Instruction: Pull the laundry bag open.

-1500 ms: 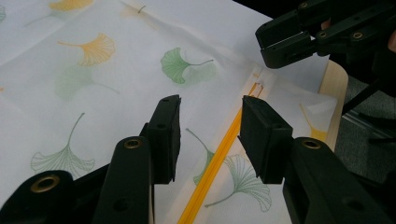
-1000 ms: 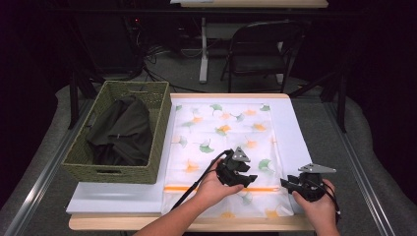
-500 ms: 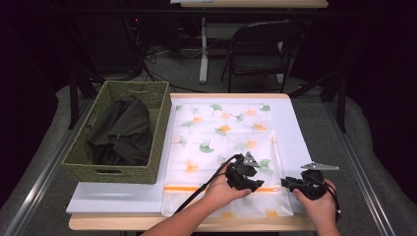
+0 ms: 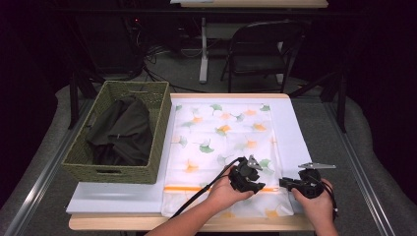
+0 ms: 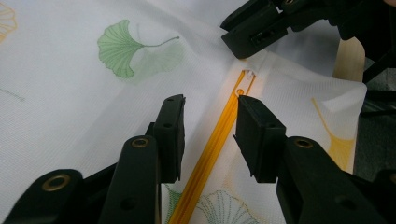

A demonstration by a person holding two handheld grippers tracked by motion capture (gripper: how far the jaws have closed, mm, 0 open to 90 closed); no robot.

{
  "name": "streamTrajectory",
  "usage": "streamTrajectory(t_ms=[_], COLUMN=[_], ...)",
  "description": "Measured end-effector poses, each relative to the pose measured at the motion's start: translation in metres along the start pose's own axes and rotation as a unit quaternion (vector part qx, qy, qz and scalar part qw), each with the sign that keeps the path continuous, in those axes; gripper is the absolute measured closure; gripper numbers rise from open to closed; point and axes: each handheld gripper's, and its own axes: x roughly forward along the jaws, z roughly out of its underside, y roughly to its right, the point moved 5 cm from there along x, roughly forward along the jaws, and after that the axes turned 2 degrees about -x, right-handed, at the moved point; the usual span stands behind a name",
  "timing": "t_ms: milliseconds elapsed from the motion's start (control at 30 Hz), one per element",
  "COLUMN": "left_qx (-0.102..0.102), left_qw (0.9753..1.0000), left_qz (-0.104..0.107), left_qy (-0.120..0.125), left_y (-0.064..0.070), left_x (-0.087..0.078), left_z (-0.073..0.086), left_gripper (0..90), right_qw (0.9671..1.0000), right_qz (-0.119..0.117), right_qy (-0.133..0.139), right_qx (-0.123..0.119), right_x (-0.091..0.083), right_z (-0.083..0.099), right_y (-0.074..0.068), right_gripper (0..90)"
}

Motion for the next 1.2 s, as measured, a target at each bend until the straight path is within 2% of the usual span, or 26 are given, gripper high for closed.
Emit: streamTrajectory(t_ms=[67,133,200,300,433,500,633,767,900,1033,1200], left_qx=[0.000,0.001,0.000,0.003,0.014,0.020,0.015,0.013,0.006,0.007,-0.003], left_qw=[0.9999,1.0000,0.9999,0.9999,0.9996,0.9996,0.9996,0.9994,0.9988,0.9986,0.9984], left_qz=[0.010,0.007,0.015,0.016,0.023,0.020,0.025,0.029,0.046,0.051,0.057], left_qy=[-0.002,-0.007,-0.006,-0.006,0.003,0.003,0.007,0.015,0.012,0.008,0.003], left_y=[0.001,0.002,0.003,0.004,0.008,0.009,0.009,0.012,0.014,0.016,0.014], left_x=[0.002,0.003,0.004,0.004,0.003,0.004,0.004,0.004,0.007,0.011,0.019], left_z=[0.001,0.002,0.002,0.002,0.001,0.002,0.001,-0.001,-0.001,-0.001,-0.001], left_gripper=[65.7,66.6,67.0,67.2,67.7,67.8,68.1,67.2,71.6,76.3,82.3], right_qw=[1.0000,1.0000,1.0000,0.9999,0.9996,0.9994,0.9989,0.9985,0.9979,0.9973,0.9959], right_qz=[0.003,0.005,0.006,0.001,-0.006,-0.011,-0.015,-0.021,-0.030,-0.038,-0.054], right_qy=[0.000,-0.003,-0.001,0.005,0.018,0.023,0.032,0.041,0.050,0.056,0.068], right_qx=[-0.003,-0.005,-0.007,-0.009,-0.021,-0.023,-0.032,-0.029,-0.028,-0.030,-0.026], right_x=[0.000,0.000,-0.001,-0.003,-0.008,-0.011,-0.015,-0.017,-0.019,-0.023,-0.025], right_z=[-0.001,-0.001,-0.002,-0.003,-0.007,-0.009,-0.011,-0.014,-0.016,-0.019,-0.021], right_y=[0.000,0.000,0.000,-0.001,-0.004,-0.007,-0.010,-0.012,-0.015,-0.016,-0.019], right_gripper=[82.3,85.6,88.4,89.6,90.0,90.0,90.0,90.0,90.0,90.0,90.0])
